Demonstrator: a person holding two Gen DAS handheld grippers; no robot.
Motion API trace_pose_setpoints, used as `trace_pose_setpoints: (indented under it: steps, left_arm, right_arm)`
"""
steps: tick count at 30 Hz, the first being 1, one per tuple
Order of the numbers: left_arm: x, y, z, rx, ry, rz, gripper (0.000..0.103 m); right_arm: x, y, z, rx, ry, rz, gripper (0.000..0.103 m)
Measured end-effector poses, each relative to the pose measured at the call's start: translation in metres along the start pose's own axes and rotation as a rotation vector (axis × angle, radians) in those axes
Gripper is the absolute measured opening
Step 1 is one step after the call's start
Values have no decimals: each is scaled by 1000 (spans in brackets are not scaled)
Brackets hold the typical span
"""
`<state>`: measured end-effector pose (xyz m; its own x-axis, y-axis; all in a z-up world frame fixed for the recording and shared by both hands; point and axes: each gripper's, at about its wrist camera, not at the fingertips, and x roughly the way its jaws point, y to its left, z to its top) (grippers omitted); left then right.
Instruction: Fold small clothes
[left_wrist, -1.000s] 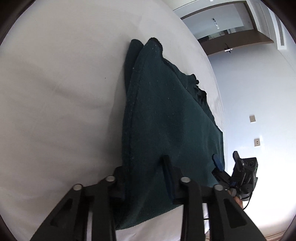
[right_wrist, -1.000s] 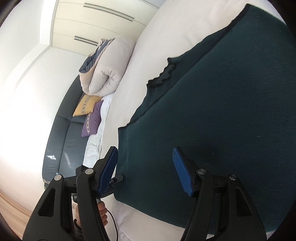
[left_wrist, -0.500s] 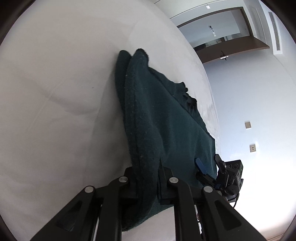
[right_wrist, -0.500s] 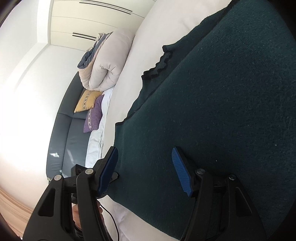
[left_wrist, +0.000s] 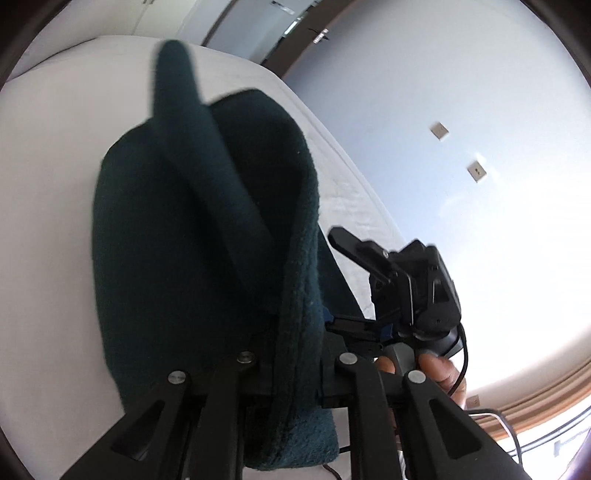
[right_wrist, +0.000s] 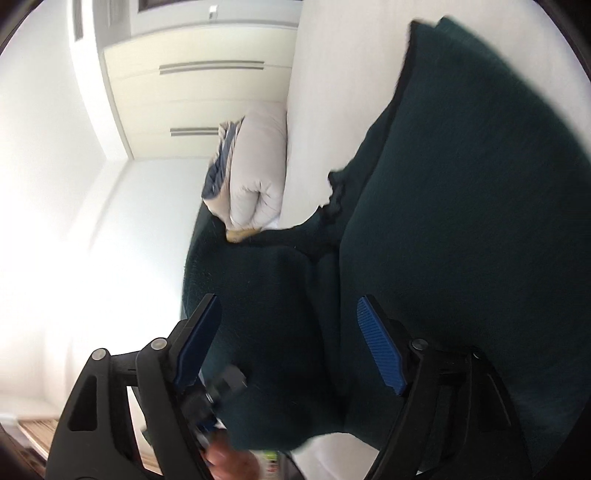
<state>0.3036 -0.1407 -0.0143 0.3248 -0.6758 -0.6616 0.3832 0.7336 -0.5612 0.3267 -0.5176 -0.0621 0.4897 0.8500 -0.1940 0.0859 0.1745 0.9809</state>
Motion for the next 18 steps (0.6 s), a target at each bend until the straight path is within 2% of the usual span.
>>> trace_pose_setpoints:
  steps: [2,4,6,7,11,13,17,18]
  left_arm:
    - [17,-3,-4,-3,32,-20,24]
    - [10,0,-9,-6,-9,-54,47]
    - [-6,7,-13,-4,-51,-55,63]
    - [-15,11,-14,-3,-71,-55,67]
    - [-30,29,-22,-21,-87,-38,67]
    - [-32,42,-30,-46,-82,-36,67]
    - [-28,59,-48,-87,-60,-44,67]
    - [-26,61,-51,-91,-52,-46,67]
  right_arm:
    - [-8,-10,11,46,10,15,76]
    - [-11,-18,17,85,32,33,76]
    - [-12,-18,19,76,45,21,76]
    - [-11,-18,19,73,48,23,76]
    - [-8,-14,21,67,47,-16,76]
    - [1,-6,16,42,67,-94,75]
    - [25,20,11,-93,125,-316,73]
    - [31,25,10,-124,136,-358,68]
